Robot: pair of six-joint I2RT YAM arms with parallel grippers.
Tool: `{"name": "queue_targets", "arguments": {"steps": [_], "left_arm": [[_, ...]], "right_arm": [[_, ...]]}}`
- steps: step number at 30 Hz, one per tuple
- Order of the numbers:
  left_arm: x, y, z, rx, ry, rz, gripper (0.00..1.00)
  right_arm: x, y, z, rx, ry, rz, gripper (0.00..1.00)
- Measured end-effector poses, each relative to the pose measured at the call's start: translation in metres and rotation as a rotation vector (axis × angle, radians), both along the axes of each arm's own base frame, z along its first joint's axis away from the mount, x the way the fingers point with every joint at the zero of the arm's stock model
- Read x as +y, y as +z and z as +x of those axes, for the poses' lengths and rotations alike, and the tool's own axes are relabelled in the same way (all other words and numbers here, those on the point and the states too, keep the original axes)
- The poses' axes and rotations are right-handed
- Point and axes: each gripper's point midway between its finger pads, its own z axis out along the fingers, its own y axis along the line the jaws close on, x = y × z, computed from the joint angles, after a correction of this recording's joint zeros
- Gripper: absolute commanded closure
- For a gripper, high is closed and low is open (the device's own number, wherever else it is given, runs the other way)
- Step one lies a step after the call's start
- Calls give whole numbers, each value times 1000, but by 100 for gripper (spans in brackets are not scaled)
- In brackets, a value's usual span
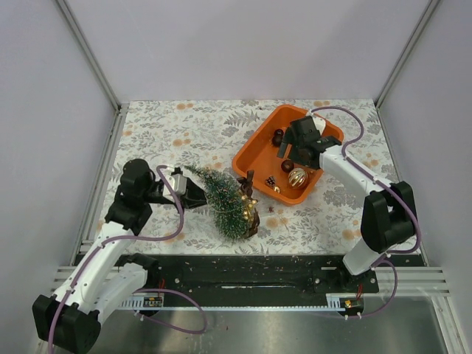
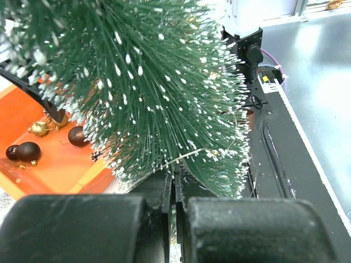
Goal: Decorate the small christmas tree
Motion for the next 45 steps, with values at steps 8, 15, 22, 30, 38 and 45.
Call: {"name": "queue_targets", "arguments": {"steps": [8, 15, 22, 30, 38, 45], "left_arm": [[2, -14, -11, 2, -18, -5, 100], [4, -15, -17, -19, -23, -15, 100], [5, -11, -19, -48, -22, -24, 100], [5, -10, -21, -55, -21, -27, 100], [6, -10, -21, -57, -20, -28, 100], [6, -9, -22, -58, -18, -30, 100]], "right_arm": [[-71, -5, 18, 15, -189, 11, 1], [-115, -29, 30, 86, -255, -73, 8], [-132, -22, 47, 101, -238, -157, 20], [-122, -44, 53, 160, -186, -136, 27], [-120, -83, 47, 260, -173, -141, 26], [-119, -101, 52, 291, -179, -143, 28]]}}
